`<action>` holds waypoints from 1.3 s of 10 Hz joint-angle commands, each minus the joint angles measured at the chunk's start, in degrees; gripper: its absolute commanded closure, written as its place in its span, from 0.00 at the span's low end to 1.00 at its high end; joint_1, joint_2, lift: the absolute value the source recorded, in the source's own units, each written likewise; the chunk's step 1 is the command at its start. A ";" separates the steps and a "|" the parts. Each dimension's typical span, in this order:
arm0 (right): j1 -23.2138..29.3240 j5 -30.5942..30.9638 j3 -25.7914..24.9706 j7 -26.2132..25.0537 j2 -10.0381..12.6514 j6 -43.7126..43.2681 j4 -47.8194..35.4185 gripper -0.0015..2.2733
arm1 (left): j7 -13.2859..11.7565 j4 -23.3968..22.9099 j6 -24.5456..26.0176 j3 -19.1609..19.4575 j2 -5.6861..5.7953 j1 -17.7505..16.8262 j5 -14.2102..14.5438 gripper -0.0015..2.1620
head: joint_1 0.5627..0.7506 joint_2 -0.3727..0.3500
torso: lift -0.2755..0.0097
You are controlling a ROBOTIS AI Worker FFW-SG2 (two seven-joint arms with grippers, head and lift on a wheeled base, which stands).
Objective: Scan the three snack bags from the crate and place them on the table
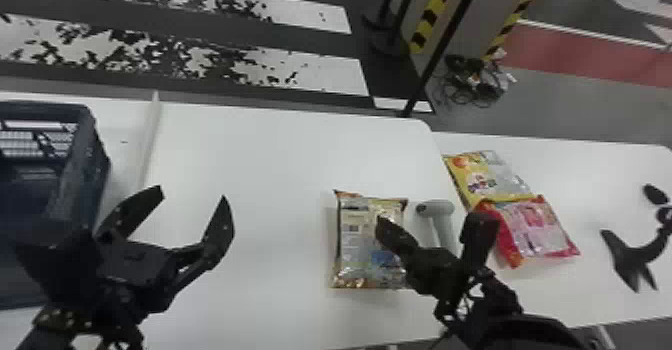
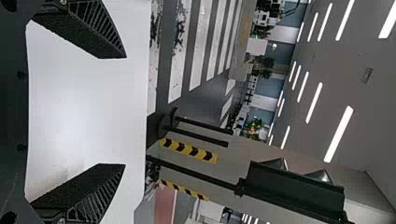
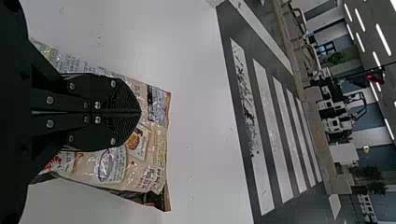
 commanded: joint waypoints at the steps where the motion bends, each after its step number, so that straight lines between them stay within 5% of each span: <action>1: -0.87 0.85 0.99 -0.14 -0.01 -2.54 3.65 0.89 | 1.26 -0.43 0.02 -0.16 -0.09 -0.13 0.10 0.02 | 0.70 0.12 | 0.75; 7: -5.26 3.31 2.05 -0.05 -1.24 -9.92 15.16 0.89 | 5.31 0.01 1.78 0.54 -0.35 -1.27 3.26 0.02 | 0.70 0.14 | 0.75; 10: -2.18 2.17 1.87 1.62 -1.50 -10.80 9.54 0.87 | 5.31 -0.43 2.66 0.89 0.09 -1.36 3.44 0.02 | 0.70 0.16 | 0.75; 11: -0.25 0.33 0.82 1.79 -1.50 -10.63 5.41 0.75 | 5.31 -0.52 2.66 1.33 0.09 -1.27 3.61 0.02 | 0.70 0.16 | 0.75; 13: 1.86 -1.78 -1.12 2.14 -1.94 -8.16 -0.57 0.21 | 5.31 -0.35 3.89 1.86 0.09 -1.80 3.35 0.02 | 0.70 0.17 | 0.75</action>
